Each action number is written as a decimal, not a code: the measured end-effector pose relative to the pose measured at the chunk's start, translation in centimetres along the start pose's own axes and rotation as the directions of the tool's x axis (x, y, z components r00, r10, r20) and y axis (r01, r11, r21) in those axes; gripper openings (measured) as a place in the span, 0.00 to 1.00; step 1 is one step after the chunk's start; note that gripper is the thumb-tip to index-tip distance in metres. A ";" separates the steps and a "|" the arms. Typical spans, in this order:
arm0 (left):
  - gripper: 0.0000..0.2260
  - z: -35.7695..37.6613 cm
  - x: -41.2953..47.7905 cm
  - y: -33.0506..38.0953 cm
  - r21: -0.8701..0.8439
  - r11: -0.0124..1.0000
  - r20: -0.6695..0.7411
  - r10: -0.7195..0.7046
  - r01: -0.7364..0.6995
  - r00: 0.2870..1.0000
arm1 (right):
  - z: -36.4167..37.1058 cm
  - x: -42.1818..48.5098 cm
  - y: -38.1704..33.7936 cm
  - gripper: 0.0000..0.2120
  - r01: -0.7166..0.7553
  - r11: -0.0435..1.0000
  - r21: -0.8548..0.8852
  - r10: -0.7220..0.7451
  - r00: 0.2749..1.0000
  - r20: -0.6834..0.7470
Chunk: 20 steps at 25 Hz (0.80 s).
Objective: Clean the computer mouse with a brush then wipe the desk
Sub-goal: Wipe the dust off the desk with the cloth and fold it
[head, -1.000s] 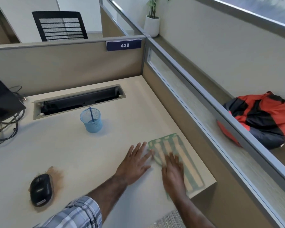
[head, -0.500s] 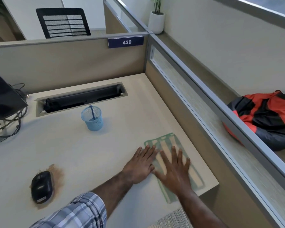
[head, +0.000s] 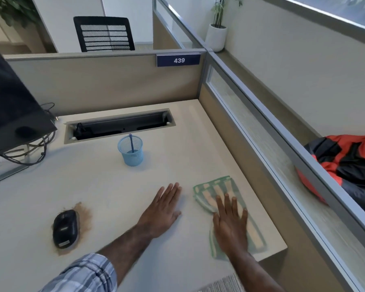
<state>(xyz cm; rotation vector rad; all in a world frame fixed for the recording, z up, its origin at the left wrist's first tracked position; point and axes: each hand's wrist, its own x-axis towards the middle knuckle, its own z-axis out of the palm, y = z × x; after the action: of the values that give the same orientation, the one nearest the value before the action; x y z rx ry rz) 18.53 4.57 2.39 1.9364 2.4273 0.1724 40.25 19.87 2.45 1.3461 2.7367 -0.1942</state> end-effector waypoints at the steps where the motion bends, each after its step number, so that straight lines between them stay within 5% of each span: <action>1: 0.31 -0.2 -1.1 -1.2 -0.016 0.999 -0.006 -0.052 0.052 0.999 | 0.1 0.1 -0.2 0.30 -0.007 1.000 0.016 0.007 1.000 -0.007; 9: 0.35 -2.2 -11.3 -7.4 -0.171 0.915 -0.068 -0.380 0.365 0.922 | 0.1 1.0 -3.1 0.28 -0.017 0.999 0.046 0.020 0.998 -0.063; 14: 0.42 -3.7 -17.8 -12.1 -0.259 0.779 -0.158 -0.617 0.571 0.771 | 0.2 1.1 -8.3 0.28 0.066 0.997 0.048 -0.065 0.997 -0.030; 20: 0.64 -5.1 -23.8 -17.3 -0.310 0.683 0.062 -0.680 0.662 0.730 | 0.5 0.0 -16.4 0.30 0.161 0.981 0.108 -0.163 0.987 0.014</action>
<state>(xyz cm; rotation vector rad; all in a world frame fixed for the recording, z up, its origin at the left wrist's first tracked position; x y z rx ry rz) 6.62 -22.73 4.60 0.8259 2.7482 0.5464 27.22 9.91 3.20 1.1345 2.8534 -0.3691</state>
